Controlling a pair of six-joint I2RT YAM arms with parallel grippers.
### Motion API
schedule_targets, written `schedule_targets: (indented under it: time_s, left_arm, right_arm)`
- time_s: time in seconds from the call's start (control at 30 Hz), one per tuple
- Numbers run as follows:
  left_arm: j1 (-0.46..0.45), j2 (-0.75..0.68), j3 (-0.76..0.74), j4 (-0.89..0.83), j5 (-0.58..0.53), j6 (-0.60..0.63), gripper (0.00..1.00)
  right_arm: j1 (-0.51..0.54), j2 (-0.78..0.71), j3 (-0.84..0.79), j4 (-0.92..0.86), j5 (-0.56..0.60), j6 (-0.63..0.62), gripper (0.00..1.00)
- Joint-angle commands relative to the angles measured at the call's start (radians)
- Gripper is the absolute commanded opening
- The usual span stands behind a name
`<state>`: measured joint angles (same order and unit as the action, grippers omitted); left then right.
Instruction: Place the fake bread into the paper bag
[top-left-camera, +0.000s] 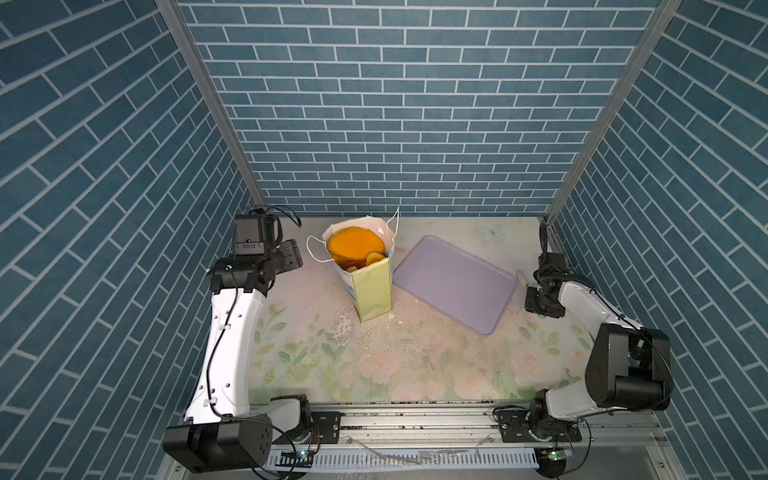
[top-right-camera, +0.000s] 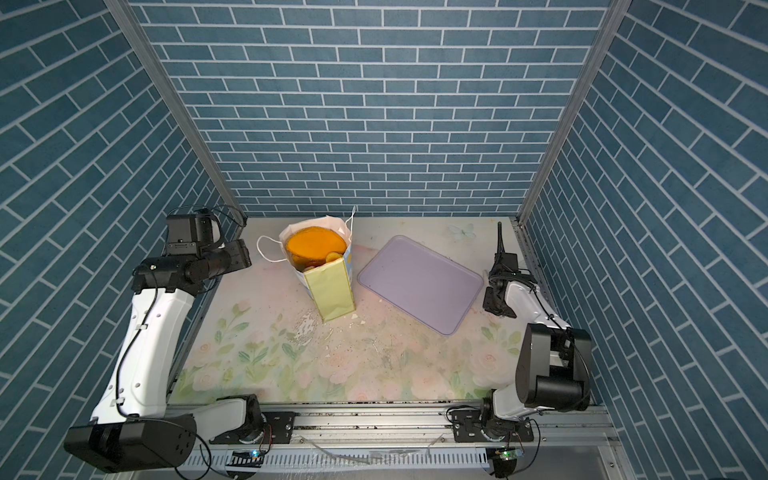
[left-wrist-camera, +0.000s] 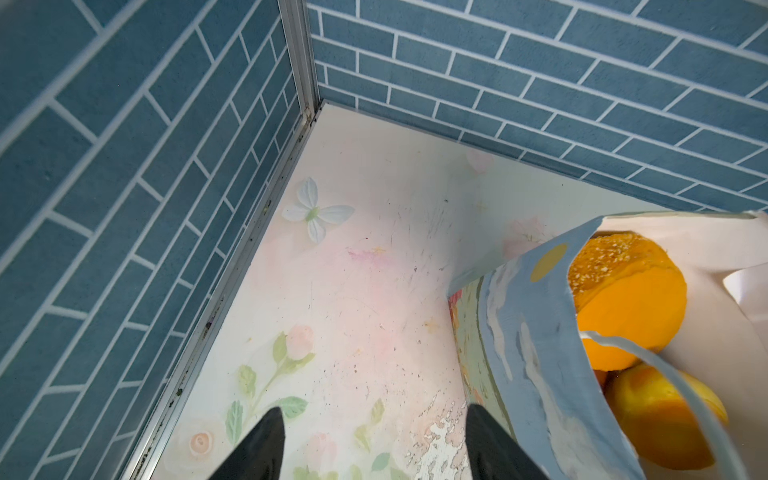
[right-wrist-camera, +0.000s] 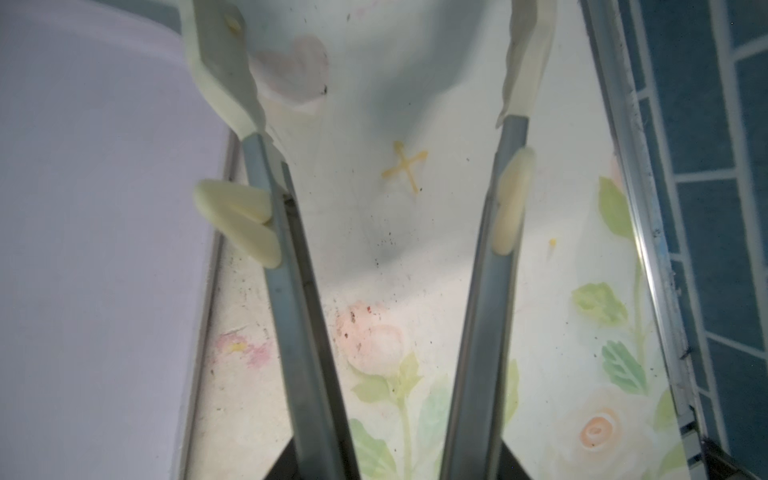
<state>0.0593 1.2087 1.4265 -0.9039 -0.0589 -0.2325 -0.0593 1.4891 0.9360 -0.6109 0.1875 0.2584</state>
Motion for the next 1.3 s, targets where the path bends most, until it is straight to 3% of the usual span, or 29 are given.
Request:
schedule_targets:
  time_s: [0.0,0.27,0.4,0.47,0.57,0.9,1.0,1.13,1.27]
  left_arm:
    - [0.005,-0.009,-0.015,0.003,0.004,-0.007,0.71]
    - [0.005,-0.002,-0.017,0.0,0.006,0.0,0.71]
    - [0.005,-0.013,-0.026,-0.002,0.004,-0.003,0.71]
    - [0.005,-0.027,-0.038,0.0,0.007,-0.008,0.71]
    - [0.005,-0.059,-0.066,0.008,0.01,-0.023,0.71]
    - [0.039,-0.194,-0.231,0.081,-0.097,-0.052,0.74]
    - [0.082,-0.202,-0.313,0.151,-0.109,-0.08,0.75]
    - [0.099,-0.195,-0.443,0.305,-0.12,-0.088,0.76]
    - [0.094,-0.174,-0.582,0.482,-0.123,-0.088,0.77]
  right_arm:
    - [-0.013,0.019,-0.022,0.052,0.009,0.063,0.47]
    - [-0.024,0.05,-0.039,0.052,-0.045,0.059,0.53]
    - [-0.024,0.037,-0.028,0.023,-0.016,0.061,0.6]
    - [-0.024,0.006,-0.038,0.025,-0.004,0.06,0.87]
    - [-0.025,-0.038,-0.048,0.028,0.005,0.051,0.99]
    - [-0.022,-0.299,-0.021,0.053,0.059,0.043,0.99]
    - [-0.016,-0.384,-0.081,0.193,0.044,0.013,0.99]
    - [0.003,-0.471,-0.288,0.573,0.002,-0.051,0.99]
    - [0.021,-0.381,-0.415,0.831,-0.028,-0.063,0.99]
